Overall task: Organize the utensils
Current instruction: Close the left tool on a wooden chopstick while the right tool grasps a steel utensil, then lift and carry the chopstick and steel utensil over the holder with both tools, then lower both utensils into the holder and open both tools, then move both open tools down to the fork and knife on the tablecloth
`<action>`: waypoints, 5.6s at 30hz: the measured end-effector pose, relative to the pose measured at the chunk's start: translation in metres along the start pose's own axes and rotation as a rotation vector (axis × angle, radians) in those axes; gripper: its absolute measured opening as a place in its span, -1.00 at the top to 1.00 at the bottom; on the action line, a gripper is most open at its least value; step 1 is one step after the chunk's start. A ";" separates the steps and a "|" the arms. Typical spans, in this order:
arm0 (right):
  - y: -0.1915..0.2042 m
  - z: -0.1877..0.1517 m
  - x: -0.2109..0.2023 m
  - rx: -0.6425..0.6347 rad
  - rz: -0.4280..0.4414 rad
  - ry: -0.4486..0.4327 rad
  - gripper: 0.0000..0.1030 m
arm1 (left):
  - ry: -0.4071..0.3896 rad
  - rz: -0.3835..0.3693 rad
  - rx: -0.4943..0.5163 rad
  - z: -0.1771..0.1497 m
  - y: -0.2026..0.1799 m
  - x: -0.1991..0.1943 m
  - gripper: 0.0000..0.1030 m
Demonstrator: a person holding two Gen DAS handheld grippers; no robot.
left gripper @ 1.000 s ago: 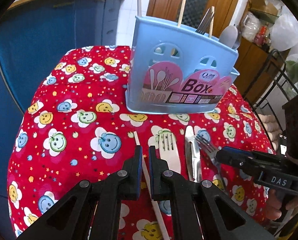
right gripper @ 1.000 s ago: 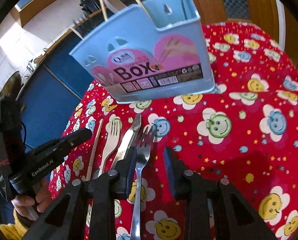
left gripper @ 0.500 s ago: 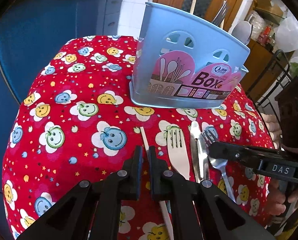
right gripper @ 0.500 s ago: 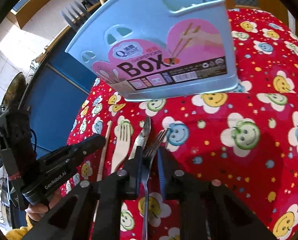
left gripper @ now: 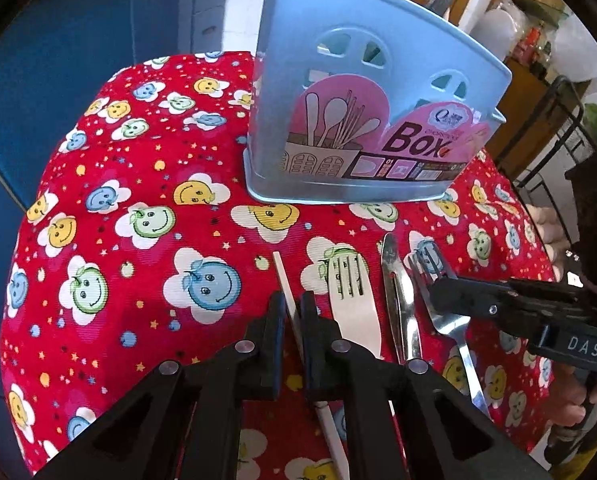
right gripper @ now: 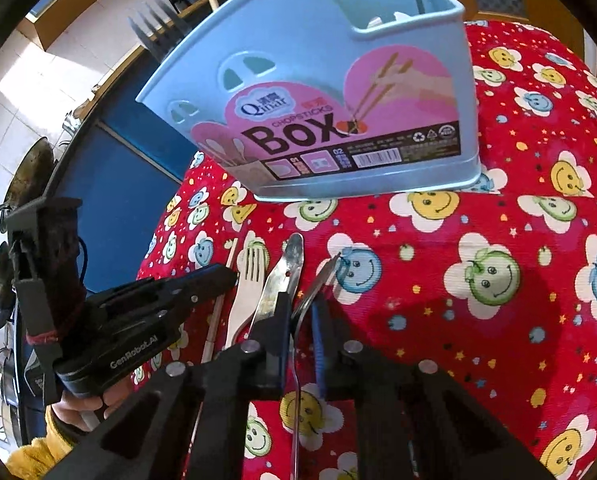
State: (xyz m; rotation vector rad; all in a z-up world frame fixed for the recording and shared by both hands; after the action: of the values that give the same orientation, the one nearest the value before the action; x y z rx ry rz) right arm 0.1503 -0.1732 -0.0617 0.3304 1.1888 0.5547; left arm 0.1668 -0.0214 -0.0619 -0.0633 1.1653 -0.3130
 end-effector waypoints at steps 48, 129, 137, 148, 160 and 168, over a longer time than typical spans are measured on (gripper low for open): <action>0.062 0.004 -0.167 -0.114 0.007 -0.571 0.94 | -0.629 -0.077 0.043 0.033 -0.033 -0.189 0.93; 0.043 0.077 -0.169 -0.122 -0.056 -0.649 0.50 | -0.604 -0.010 0.053 0.115 -0.030 -0.146 0.32; 0.033 0.054 -0.162 -0.072 -0.062 -0.612 0.50 | -0.584 -0.005 0.056 0.085 -0.029 -0.159 0.31; 0.028 0.016 -0.143 -0.041 -0.081 -0.555 0.50 | -0.502 -0.005 0.064 0.042 -0.029 -0.153 0.31; 0.012 -0.019 -0.119 0.038 -0.086 -0.477 0.50 | -0.386 -0.002 0.033 0.009 -0.022 -0.123 0.31; 0.000 -0.038 -0.103 0.064 -0.115 -0.425 0.50 | -0.329 0.008 0.017 -0.006 -0.019 -0.102 0.31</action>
State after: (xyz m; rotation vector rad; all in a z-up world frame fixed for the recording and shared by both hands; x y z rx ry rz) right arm 0.0876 -0.2330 0.0058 0.4094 0.8092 0.3249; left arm 0.1211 -0.0110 0.0311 -0.0917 0.8360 -0.2934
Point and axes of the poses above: each gripper's, at about its wrist camera, not at the fingertips, and x roughly the way its jaws point, y to its left, z to its top, the point moved 6 cm from there along x, roughly the way its jaws point, and after that the axes turned 6 degrees about y, right-handed, at the moved point
